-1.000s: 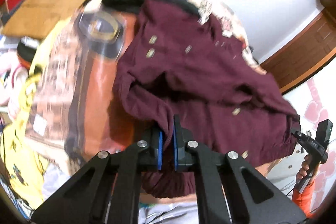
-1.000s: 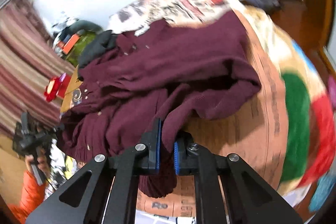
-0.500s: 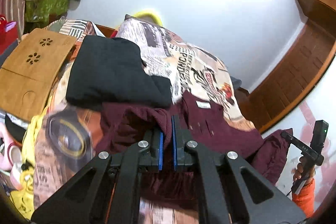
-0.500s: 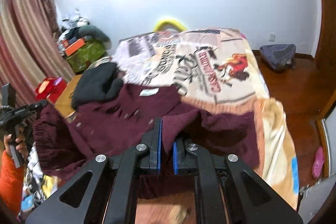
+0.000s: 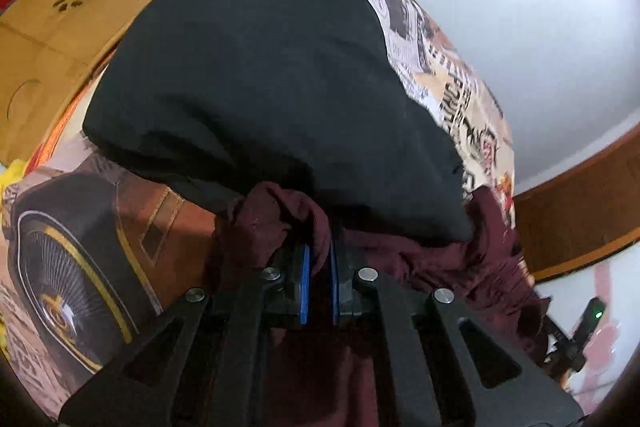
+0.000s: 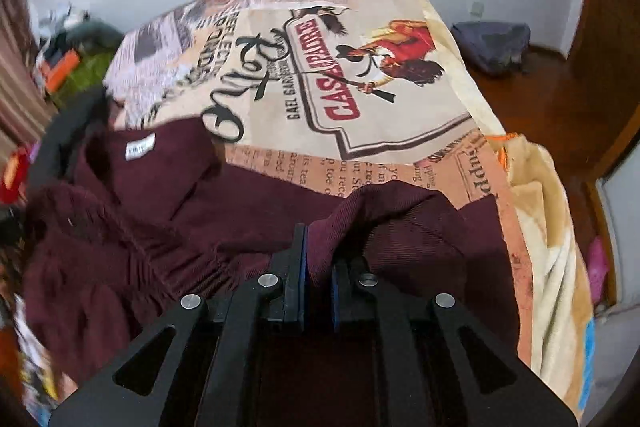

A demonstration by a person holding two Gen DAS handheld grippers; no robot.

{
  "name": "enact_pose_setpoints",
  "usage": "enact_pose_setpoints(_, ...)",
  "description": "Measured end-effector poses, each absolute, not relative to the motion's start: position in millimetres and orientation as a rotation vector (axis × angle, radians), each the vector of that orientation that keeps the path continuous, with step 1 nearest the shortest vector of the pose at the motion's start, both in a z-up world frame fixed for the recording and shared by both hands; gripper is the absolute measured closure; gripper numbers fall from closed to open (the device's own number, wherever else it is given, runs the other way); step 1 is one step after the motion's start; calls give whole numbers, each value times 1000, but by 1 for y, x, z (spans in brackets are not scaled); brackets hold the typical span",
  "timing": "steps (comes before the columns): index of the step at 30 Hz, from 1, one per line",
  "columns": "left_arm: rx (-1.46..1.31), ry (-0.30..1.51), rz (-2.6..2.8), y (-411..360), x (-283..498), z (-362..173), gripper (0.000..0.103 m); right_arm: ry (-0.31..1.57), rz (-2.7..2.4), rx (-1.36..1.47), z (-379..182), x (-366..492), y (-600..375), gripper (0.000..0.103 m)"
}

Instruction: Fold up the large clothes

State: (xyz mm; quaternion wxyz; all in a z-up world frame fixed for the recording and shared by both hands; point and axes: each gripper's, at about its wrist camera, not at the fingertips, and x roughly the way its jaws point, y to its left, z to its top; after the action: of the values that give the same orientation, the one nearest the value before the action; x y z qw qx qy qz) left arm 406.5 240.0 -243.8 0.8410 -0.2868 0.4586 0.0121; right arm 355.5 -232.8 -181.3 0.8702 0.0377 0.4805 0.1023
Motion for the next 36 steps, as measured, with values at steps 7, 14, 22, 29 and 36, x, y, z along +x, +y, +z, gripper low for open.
enact_pose_setpoints(7, -378, 1010, 49, 216, 395, -211, 89, 985, 192, -18, -153, 347, -229, 77)
enact_pose_setpoints(14, -320, 901, 0, 200, 356, -148, 53, 757, 147, -172, -80, 294, -213, 28)
enact_pose_setpoints(22, -184, 752, -28, 170, 306, -98, 40, 659, 270, -262, -47, 242, -171, 21)
enact_pose_setpoints(29, -216, 792, -31, 165, 264, -126, 34, 704, 370, -239, -65, 225, -134, 20)
enact_pose_setpoints(36, -515, 950, -43, 186, 252, -211, 34, 815, 413, -215, -106, 224, -103, 20)
